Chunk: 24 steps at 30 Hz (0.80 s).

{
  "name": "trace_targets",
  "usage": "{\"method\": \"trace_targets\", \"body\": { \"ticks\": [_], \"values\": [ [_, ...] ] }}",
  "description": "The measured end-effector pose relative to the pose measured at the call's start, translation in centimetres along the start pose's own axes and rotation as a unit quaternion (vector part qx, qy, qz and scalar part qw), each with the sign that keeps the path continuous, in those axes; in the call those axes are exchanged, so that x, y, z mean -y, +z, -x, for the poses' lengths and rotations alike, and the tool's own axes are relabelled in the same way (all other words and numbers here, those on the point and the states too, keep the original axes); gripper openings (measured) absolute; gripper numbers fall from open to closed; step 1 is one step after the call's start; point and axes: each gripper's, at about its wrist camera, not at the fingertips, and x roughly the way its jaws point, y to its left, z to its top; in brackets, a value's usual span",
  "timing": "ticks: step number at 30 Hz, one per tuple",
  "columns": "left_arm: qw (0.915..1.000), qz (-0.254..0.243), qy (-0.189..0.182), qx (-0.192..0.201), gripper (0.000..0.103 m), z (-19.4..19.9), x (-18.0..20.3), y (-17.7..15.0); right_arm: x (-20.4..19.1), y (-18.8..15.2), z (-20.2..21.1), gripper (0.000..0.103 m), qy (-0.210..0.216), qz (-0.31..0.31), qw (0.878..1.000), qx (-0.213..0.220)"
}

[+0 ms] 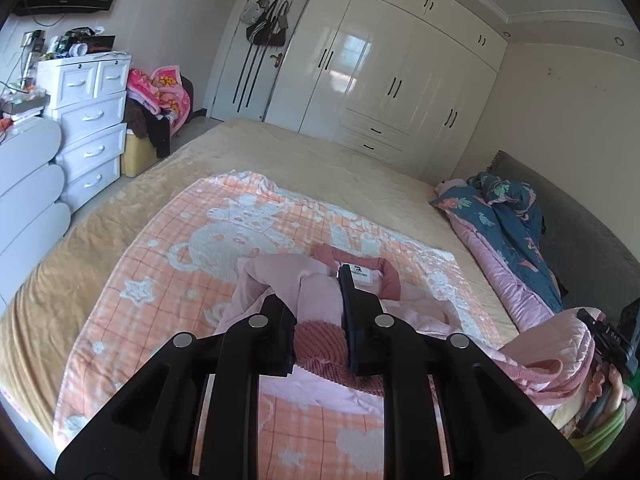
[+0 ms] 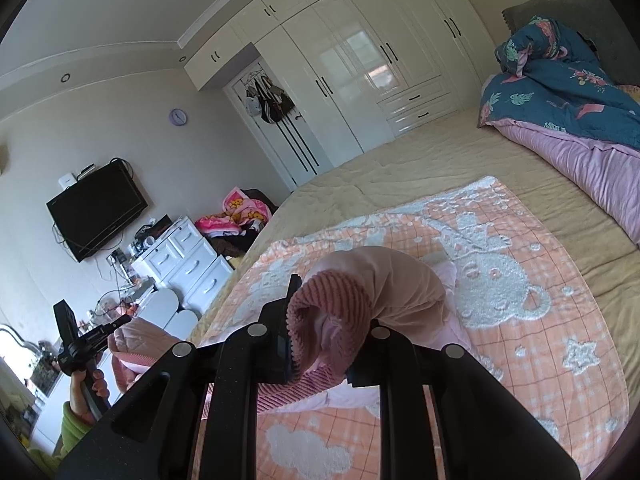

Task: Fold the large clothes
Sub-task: 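Lay the held hem down over the collar with both tools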

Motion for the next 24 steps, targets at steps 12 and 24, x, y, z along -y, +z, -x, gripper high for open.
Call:
{"method": "trace_targets", "body": {
  "ticks": [12,24],
  "values": [
    [0.9992,-0.015,0.037,0.007,0.011,-3.8,0.7,1.7,1.7,2.2,-4.5,0.016,-0.033,-0.011,0.999,0.001],
    [0.9962,-0.038,0.077,-0.013,0.012,-9.9,0.7,1.8,6.2,2.9,-11.1,0.016,-0.075,-0.045,0.995,-0.045]
  ]
}}
